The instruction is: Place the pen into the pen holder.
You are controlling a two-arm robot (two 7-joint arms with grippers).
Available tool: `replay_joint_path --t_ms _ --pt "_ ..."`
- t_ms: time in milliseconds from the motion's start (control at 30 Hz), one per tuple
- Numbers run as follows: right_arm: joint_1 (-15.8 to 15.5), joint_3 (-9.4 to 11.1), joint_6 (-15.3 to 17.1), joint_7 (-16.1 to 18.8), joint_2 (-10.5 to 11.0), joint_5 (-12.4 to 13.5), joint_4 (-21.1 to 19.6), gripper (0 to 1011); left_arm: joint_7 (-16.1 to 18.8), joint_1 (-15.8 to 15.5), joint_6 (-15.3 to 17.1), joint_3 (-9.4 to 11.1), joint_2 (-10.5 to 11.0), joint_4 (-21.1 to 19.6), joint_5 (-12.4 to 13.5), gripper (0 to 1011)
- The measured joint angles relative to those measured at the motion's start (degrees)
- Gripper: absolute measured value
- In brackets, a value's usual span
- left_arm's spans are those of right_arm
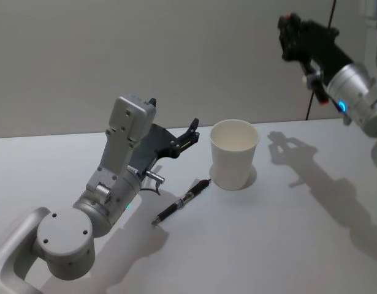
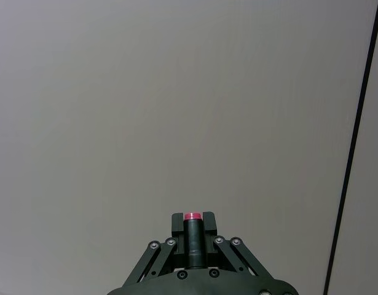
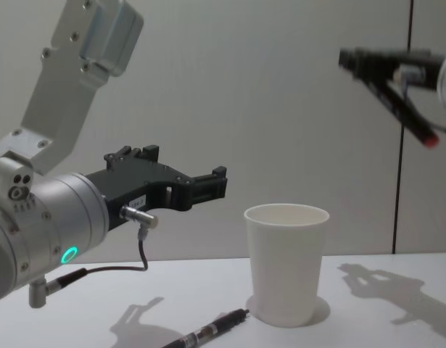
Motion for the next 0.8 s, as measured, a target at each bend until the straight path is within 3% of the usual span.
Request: replay_joint_path --t_ms 367,533,800 --pt "4.55 -0.33 -7.80 0.12 -2.75 1.28 1.81 168 0.00 0.00 0.00 0.00 0.00 0.00 0.00 1001" --pt "7.93 -1.71 -13.15 1.31 -5.53 1.56 5.29 168 0.00 0.00 0.00 0.00 0.00 0.00 0.00 1001" --pt "11.11 -3.61 -17.58 2.74 -8.51 0.93 10.31 168 0.00 0.00 0.00 0.00 0.00 0.00 0.00 1001"
